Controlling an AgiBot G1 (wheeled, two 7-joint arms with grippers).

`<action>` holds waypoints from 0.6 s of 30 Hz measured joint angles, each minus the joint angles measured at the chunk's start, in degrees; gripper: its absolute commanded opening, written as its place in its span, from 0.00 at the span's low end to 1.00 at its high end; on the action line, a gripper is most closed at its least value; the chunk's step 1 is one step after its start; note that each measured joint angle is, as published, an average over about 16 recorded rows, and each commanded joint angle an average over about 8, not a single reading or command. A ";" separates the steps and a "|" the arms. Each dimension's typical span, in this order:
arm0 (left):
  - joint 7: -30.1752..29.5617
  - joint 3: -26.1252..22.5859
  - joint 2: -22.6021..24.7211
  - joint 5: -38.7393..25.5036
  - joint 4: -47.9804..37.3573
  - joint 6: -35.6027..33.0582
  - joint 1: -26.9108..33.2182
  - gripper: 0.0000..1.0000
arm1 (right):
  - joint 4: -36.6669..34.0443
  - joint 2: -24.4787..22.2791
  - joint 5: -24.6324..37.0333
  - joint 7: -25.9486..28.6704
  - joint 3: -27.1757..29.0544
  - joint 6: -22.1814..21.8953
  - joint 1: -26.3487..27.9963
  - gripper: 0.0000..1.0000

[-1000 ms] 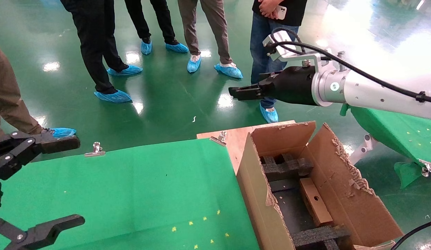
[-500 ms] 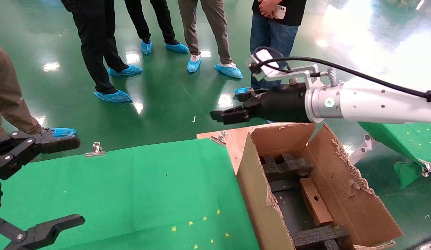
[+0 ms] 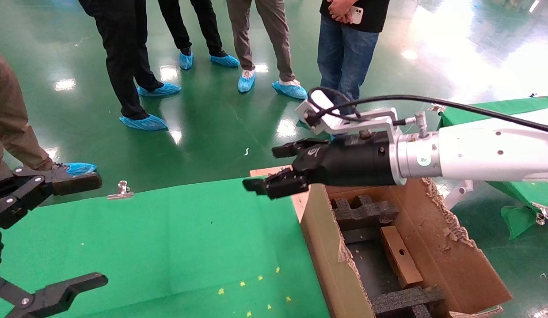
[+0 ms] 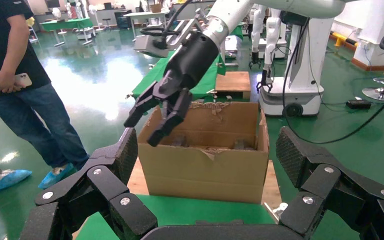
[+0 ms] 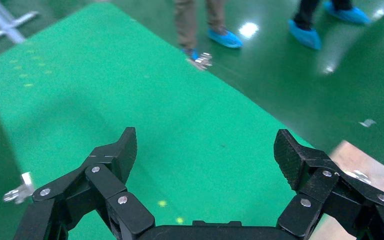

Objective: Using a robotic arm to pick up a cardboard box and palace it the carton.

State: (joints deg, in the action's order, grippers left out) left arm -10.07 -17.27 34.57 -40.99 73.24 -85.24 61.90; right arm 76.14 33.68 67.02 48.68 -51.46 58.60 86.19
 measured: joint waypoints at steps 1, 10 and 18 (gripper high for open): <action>0.00 0.00 0.00 0.00 0.00 0.00 0.00 1.00 | -0.08 0.04 -0.82 -1.24 1.16 0.88 -0.80 1.00; 0.01 -0.03 -0.01 0.02 0.00 0.01 0.01 1.00 | -0.83 0.43 -8.14 -12.27 11.46 8.76 -7.97 1.00; 0.02 -0.05 -0.02 0.03 0.00 0.02 0.01 1.00 | -1.48 0.78 -14.61 -22.03 20.59 15.74 -14.31 1.00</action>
State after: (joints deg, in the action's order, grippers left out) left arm -10.04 -17.32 34.55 -40.96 73.24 -85.22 61.91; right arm 74.65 34.46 52.40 26.65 -30.87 74.34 71.89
